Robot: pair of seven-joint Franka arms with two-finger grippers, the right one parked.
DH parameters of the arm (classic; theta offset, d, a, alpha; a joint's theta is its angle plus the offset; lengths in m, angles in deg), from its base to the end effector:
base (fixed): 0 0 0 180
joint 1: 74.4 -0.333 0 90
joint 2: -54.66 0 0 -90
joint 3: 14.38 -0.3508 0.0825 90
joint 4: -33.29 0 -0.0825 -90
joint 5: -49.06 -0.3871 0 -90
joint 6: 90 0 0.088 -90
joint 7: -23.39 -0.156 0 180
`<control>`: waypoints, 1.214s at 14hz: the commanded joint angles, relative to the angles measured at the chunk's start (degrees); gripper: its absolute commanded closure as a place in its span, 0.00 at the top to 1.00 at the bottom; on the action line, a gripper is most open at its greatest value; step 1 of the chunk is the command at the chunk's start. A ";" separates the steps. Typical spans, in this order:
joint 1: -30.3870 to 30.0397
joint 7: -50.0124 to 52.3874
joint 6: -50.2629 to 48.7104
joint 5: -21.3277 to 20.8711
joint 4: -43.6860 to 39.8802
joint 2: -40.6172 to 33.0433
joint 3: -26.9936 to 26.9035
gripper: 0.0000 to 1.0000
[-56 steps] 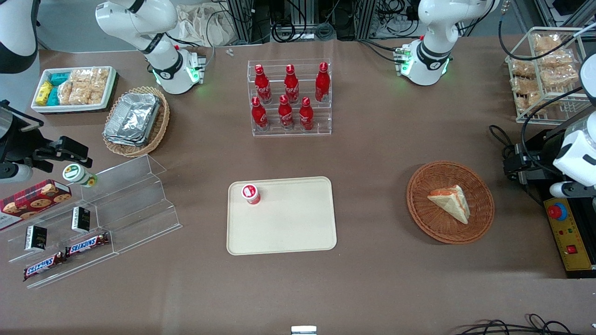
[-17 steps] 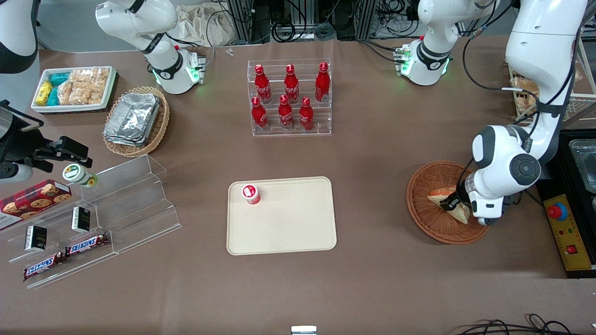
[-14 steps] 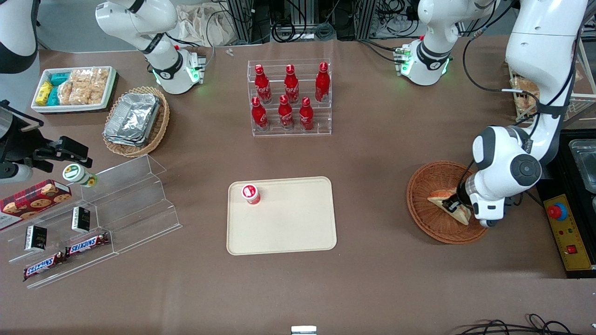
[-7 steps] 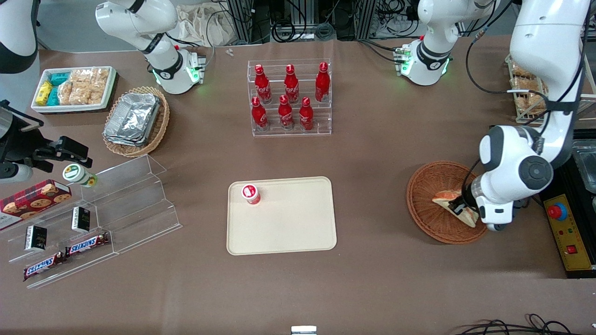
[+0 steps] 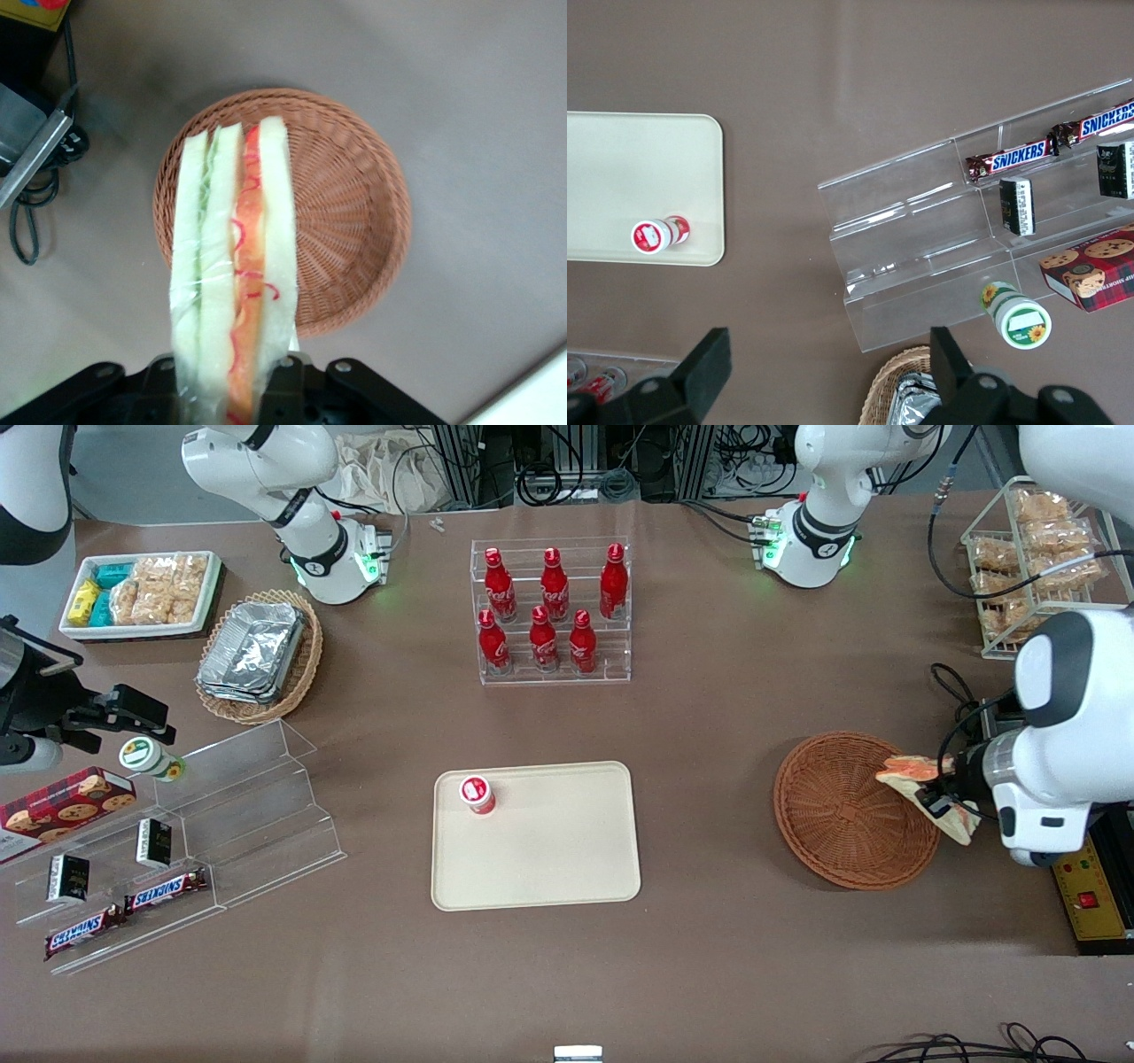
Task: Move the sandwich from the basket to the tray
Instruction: 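Lift the sandwich out of the basket with the left gripper, then carry the sandwich over the white tray and lower it onto the tray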
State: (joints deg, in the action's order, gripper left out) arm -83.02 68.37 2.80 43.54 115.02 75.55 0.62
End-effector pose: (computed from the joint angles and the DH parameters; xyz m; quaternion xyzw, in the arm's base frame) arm 0.6563 -0.0355 0.4648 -0.9414 -0.3279 0.0712 0.0354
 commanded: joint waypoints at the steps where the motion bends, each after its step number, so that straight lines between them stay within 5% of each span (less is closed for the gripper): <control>1: 0.19 -0.77 -4.81 -0.46 -6.84 1.17 5.11 0.00; 6: 1.76 -1.38 -2.02 -0.54 -6.68 3.62 16.19 0.05; 11: 13.70 0.02 11.40 -1.42 -4.84 12.32 17.00 0.01; 17: 22.86 8.37 23.28 -13.10 0.08 21.47 16.91 0.00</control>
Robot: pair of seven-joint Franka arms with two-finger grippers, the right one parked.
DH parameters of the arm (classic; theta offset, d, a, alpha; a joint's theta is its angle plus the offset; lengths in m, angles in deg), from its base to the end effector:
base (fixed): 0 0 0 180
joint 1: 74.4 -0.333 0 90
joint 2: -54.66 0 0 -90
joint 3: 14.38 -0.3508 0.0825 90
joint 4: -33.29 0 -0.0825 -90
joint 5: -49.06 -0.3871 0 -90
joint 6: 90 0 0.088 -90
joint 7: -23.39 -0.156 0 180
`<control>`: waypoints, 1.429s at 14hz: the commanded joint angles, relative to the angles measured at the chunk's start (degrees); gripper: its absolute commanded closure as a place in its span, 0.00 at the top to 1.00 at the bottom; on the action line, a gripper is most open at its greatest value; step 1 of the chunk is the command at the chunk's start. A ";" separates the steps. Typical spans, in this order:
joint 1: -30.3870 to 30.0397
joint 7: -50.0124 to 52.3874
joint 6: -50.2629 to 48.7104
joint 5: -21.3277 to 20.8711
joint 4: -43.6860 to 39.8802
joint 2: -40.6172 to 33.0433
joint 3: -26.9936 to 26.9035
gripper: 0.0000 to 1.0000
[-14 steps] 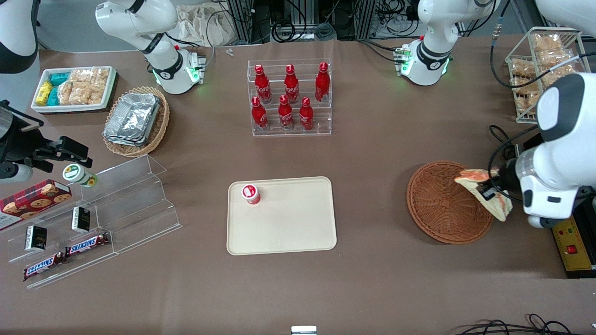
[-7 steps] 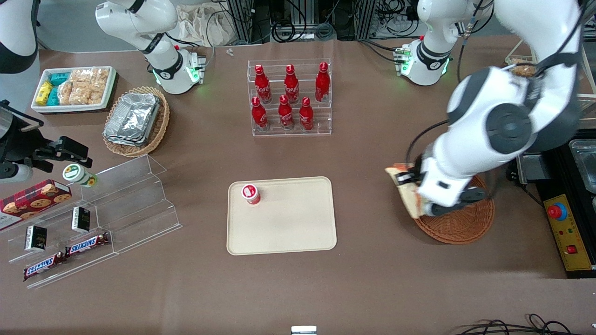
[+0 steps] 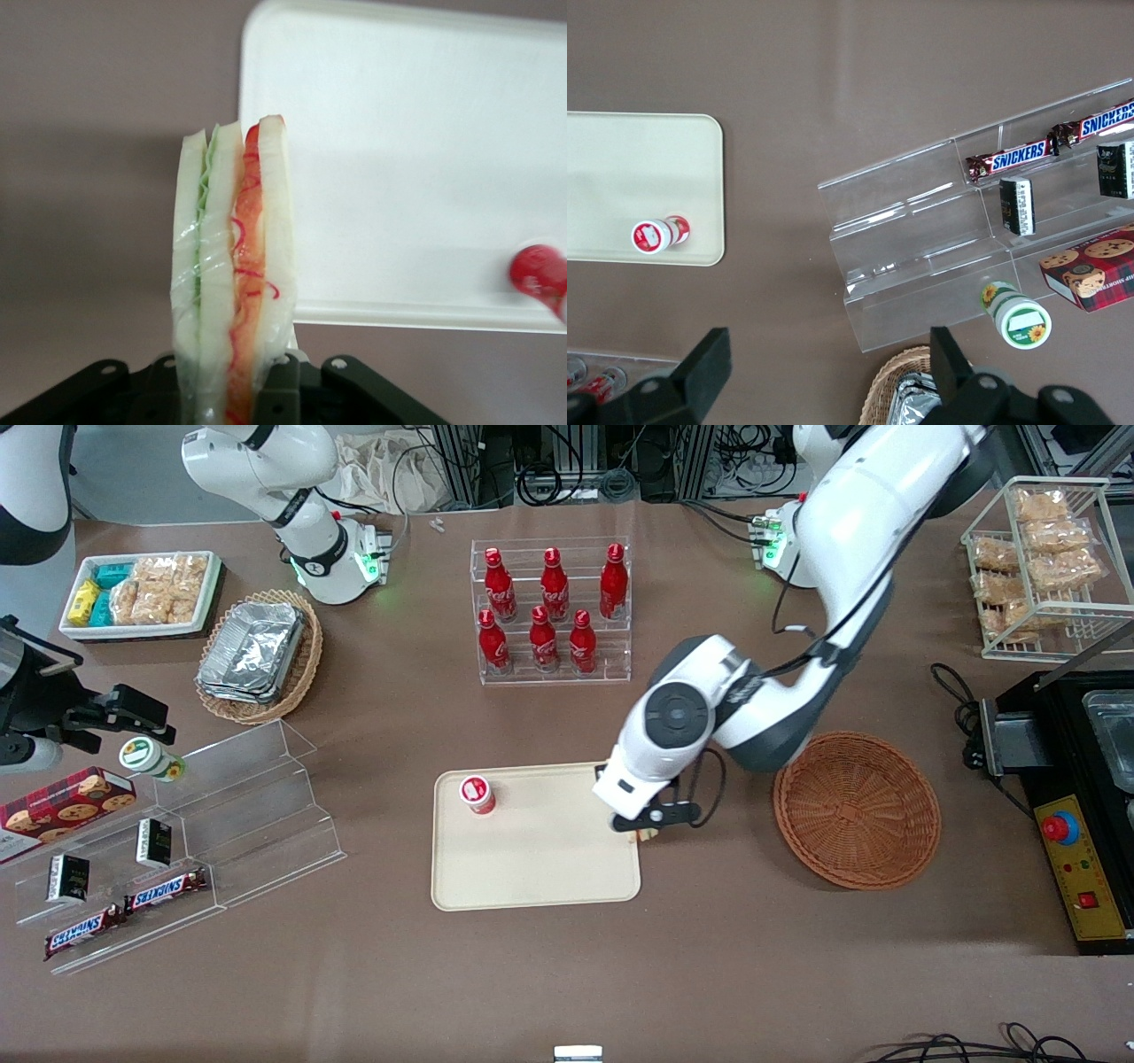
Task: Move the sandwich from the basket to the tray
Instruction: 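Carry the sandwich over the white tray and lower it onto the tray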
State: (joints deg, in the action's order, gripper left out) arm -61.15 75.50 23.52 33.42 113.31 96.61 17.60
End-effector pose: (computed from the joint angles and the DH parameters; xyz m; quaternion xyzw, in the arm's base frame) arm 0.5908 -0.4447 0.2913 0.9964 0.0580 -0.0561 0.0249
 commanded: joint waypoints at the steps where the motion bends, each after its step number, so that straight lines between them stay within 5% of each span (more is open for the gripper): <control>1: 1.52 1.41 4.24 -4.99 2.76 1.20 -0.24 0.00; 5: 3.28 4.13 6.70 -9.66 2.77 4.45 -0.33 0.00; 8: 3.54 10.53 7.94 -17.47 2.60 7.17 -0.33 0.00; 12: 3.63 12.40 10.49 -19.07 2.25 9.29 -0.25 0.01; 13: 3.63 12.49 10.49 -18.98 2.25 9.29 -0.25 0.08; 15: 3.63 12.49 10.58 -18.90 2.07 9.46 -0.25 0.38; 20: 3.63 13.27 10.49 -18.90 1.98 8.94 0.02 0.40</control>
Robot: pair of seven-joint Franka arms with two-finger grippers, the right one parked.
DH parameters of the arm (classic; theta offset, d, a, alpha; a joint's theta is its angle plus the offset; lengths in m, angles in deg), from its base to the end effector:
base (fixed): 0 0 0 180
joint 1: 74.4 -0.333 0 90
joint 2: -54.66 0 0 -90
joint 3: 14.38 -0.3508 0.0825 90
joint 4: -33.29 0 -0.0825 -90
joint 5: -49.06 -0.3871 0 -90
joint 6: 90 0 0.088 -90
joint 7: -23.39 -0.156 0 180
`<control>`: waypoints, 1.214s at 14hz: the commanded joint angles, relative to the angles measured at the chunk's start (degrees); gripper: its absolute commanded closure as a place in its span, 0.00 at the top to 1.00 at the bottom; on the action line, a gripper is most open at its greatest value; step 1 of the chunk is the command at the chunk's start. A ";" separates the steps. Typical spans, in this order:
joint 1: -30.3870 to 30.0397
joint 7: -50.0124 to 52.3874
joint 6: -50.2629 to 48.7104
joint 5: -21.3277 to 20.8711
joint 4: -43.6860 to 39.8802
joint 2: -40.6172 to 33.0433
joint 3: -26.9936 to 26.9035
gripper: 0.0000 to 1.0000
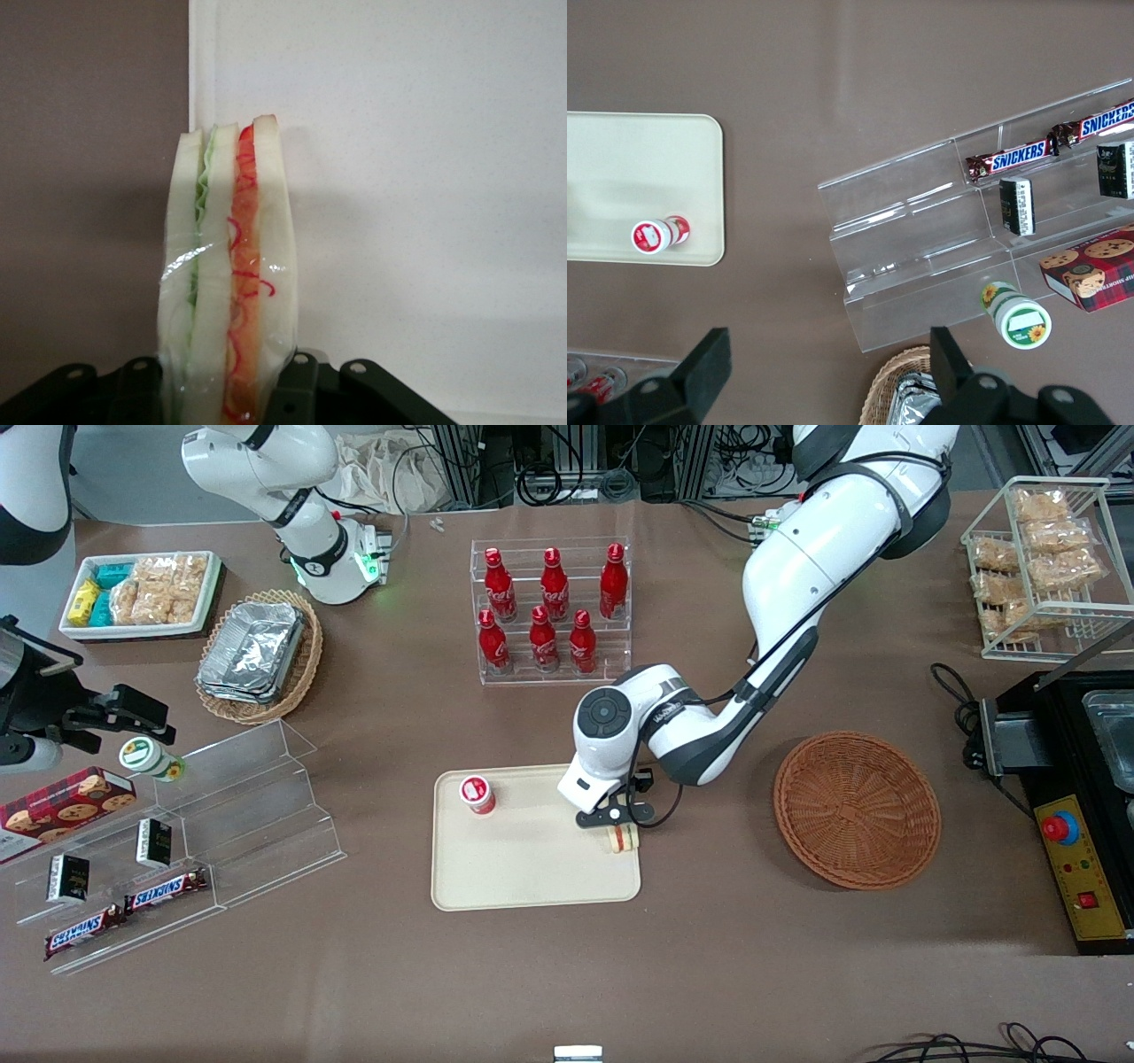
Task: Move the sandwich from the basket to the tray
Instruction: 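Carry the sandwich over the white tray and lower it onto the tray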
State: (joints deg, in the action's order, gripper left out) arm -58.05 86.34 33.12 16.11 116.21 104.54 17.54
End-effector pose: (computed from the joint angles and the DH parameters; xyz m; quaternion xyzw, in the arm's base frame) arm 0.5760 -0.4724 0.1885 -0.9986 -0.0446 -0.0170 0.0228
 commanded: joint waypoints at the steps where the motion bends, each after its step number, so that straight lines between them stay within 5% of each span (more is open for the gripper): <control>1: 1.75 2.52 0.90 -1.76 -0.92 0.84 -0.02 0.40; 5: 3.17 3.05 0.90 -1.94 -1.44 0.31 -0.10 0.40; 6: 3.08 3.05 0.90 -1.94 -1.44 0.40 -0.19 0.55; 7: 3.08 3.14 0.90 -1.85 -1.44 0.49 -0.19 0.98; 12: 2.29 3.05 -0.15 -0.71 -2.58 -2.93 -0.19 1.00; 17: -2.53 2.00 -13.40 4.38 -7.33 -11.53 -0.10 1.00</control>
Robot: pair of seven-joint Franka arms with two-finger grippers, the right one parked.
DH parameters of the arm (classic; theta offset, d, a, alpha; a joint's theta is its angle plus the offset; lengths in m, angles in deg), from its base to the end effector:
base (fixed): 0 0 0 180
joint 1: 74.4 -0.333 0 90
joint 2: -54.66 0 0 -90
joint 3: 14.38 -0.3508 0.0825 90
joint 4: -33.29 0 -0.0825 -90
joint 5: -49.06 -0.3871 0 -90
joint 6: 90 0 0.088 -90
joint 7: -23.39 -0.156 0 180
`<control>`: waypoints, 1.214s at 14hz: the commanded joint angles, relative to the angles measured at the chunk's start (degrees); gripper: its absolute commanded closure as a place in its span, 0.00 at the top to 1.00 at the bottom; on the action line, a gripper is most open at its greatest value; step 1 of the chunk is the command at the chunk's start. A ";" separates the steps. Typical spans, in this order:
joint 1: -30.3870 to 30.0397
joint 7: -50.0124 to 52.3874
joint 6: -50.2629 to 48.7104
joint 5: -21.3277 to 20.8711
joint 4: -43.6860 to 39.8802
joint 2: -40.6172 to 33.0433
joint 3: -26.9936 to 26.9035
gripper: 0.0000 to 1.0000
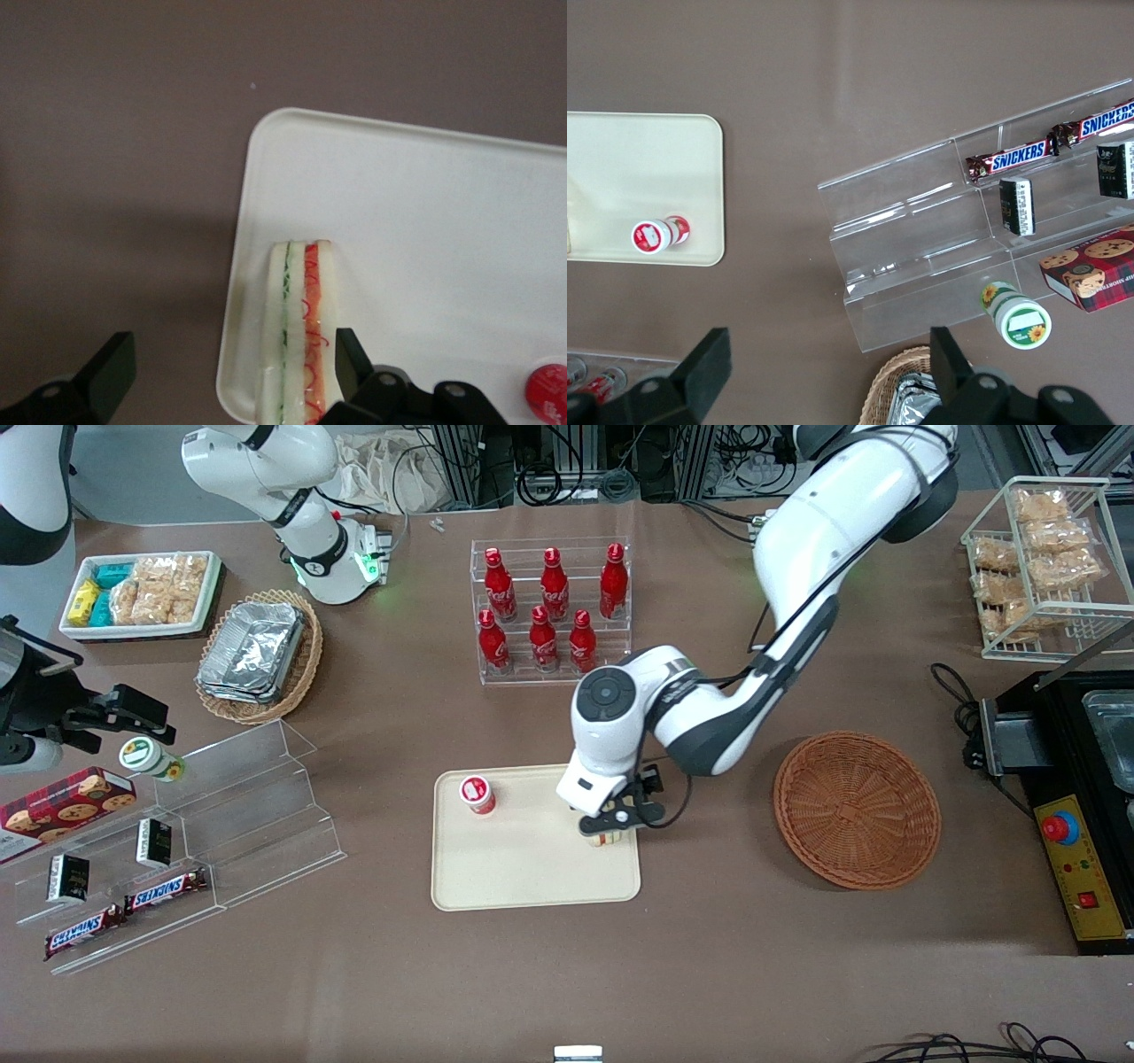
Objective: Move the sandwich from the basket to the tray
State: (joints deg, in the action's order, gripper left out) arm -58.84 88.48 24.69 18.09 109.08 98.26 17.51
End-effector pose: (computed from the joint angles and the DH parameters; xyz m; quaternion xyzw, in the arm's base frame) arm 0.6177 -0.4536 0.3052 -0.9919 -0.1099 -0.0596 0.0203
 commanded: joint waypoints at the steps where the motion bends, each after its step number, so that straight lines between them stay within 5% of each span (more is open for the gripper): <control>1: -3.76 -0.14 -6.92 3.10 0.32 -7.54 -0.07 1.00; 4: -4.39 -3.37 -10.36 9.67 1.28 -14.22 -6.27 1.00; 11: -3.86 -39.28 -12.12 30.07 18.05 -34.69 -28.69 1.00; 17: -4.48 -60.22 -11.77 30.79 29.15 -44.20 -38.20 1.00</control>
State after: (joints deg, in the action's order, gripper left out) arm -63.45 34.58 11.76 48.03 133.25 58.49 -18.12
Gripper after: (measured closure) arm 0.000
